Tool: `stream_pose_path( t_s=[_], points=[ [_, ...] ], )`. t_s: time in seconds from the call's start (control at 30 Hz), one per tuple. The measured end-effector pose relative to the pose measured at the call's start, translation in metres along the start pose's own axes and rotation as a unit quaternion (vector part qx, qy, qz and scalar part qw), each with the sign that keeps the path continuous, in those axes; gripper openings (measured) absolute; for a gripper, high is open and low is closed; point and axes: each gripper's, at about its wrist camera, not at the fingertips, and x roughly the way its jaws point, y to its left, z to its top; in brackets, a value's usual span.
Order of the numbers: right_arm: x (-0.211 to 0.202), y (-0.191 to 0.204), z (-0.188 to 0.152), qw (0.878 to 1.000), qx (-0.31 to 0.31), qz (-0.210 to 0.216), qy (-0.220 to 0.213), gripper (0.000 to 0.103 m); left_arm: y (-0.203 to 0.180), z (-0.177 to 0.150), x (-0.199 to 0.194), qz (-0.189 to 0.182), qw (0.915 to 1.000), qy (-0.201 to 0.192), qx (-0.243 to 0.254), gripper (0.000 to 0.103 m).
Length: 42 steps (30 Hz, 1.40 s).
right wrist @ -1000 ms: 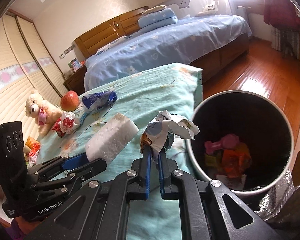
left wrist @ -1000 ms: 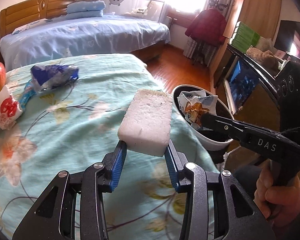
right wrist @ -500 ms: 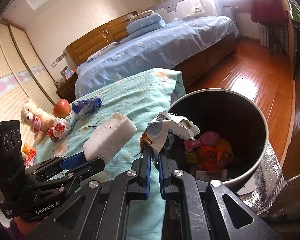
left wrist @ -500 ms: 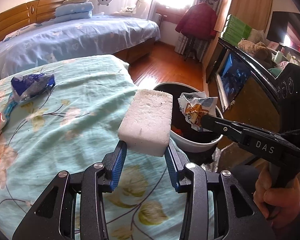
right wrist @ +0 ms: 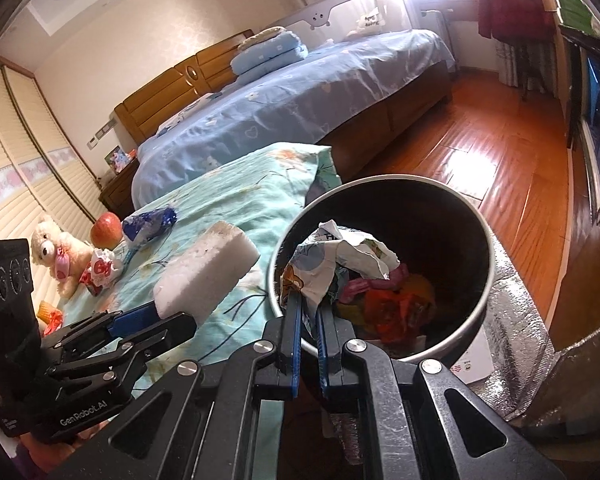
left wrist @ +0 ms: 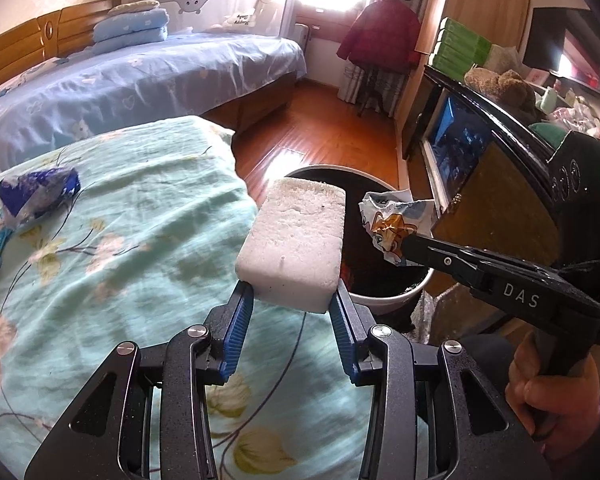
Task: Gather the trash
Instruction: 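Carry the foam block and wrapper over the bin and open both grippers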
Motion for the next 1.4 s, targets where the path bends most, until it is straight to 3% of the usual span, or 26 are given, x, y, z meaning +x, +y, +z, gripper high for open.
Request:
stream_pose_path(
  t_s=[1.4],
  points=[
    [0.02,-0.048,0.03,0.999,0.028,-0.026,0.002,0.007,-0.03,0.037,0.057,-0.002,0.9991,0.034,0.027,0.038]
  ],
)
